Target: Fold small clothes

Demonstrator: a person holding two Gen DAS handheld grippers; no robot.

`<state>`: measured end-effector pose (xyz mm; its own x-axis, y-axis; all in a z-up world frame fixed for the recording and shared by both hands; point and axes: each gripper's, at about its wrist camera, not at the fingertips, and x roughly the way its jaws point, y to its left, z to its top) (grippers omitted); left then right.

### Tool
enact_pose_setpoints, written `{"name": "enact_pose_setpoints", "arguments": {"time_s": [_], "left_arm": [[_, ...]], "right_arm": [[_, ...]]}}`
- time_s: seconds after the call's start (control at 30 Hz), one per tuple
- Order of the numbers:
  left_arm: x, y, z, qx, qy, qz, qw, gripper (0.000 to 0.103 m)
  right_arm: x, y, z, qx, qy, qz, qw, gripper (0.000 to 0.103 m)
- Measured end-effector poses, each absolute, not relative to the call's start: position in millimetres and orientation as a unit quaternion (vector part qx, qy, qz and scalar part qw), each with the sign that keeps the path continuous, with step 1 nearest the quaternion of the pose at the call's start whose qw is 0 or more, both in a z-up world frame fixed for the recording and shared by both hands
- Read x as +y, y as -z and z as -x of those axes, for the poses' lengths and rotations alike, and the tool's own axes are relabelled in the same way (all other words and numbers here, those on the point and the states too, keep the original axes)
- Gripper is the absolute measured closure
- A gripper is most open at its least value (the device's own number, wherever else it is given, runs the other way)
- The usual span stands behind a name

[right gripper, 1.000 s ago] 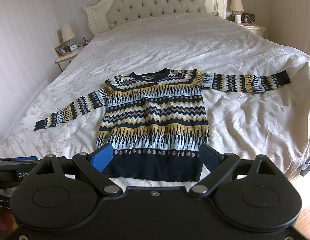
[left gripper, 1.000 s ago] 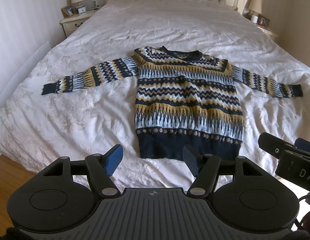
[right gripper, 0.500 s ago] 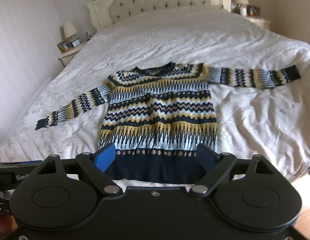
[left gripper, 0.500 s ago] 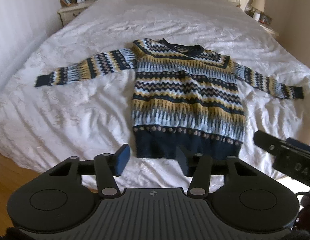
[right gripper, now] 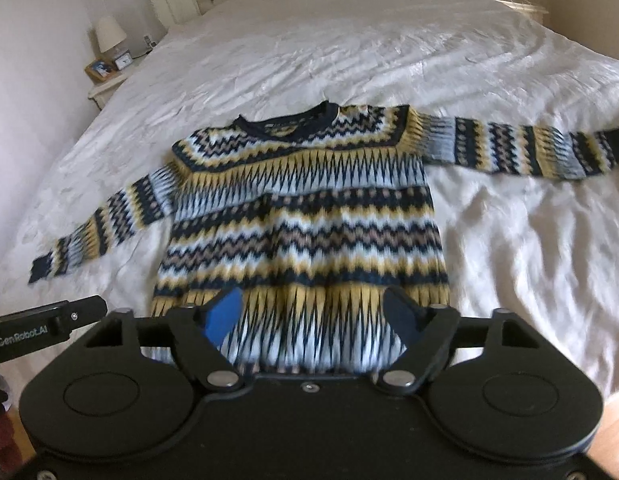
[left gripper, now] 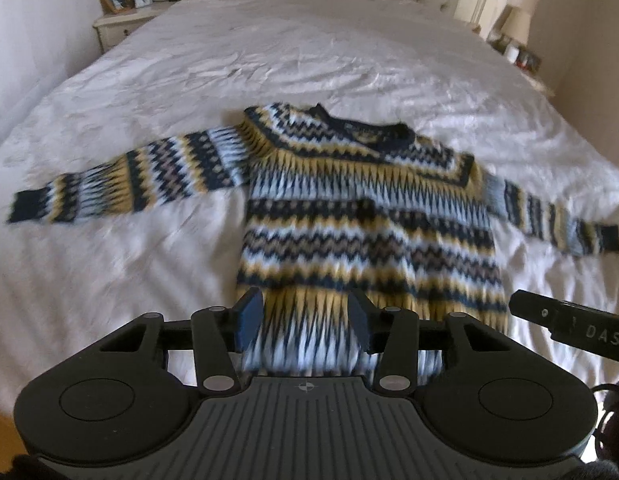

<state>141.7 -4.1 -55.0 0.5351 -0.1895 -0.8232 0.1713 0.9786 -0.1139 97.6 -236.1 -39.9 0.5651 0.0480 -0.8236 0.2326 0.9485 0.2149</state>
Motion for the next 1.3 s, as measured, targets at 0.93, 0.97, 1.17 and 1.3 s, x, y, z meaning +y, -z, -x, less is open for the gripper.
{"name": "enact_pose_setpoints", "arguments": {"time_s": [0.93, 0.97, 1.17, 1.3], "left_arm": [[-23, 149, -379, 0.529, 0.113, -0.06, 0.839, 0.057], [-24, 151, -383, 0.529, 0.112, -0.061, 0.839, 0.057], [-29, 160, -403, 0.53, 0.114, -0.063, 0.838, 0.057], [-29, 161, -405, 0.529, 0.112, -0.065, 0.839, 0.057]], "right_arm": [[-288, 178, -477, 0.52, 0.11, -0.073, 0.844, 0.047], [-288, 186, -485, 0.529, 0.114, -0.067, 0.838, 0.047], [-291, 222, -501, 0.585, 0.125, -0.043, 0.8, 0.088], [-296, 217, -510, 0.569, 0.139, -0.005, 0.81, 0.094]]}}
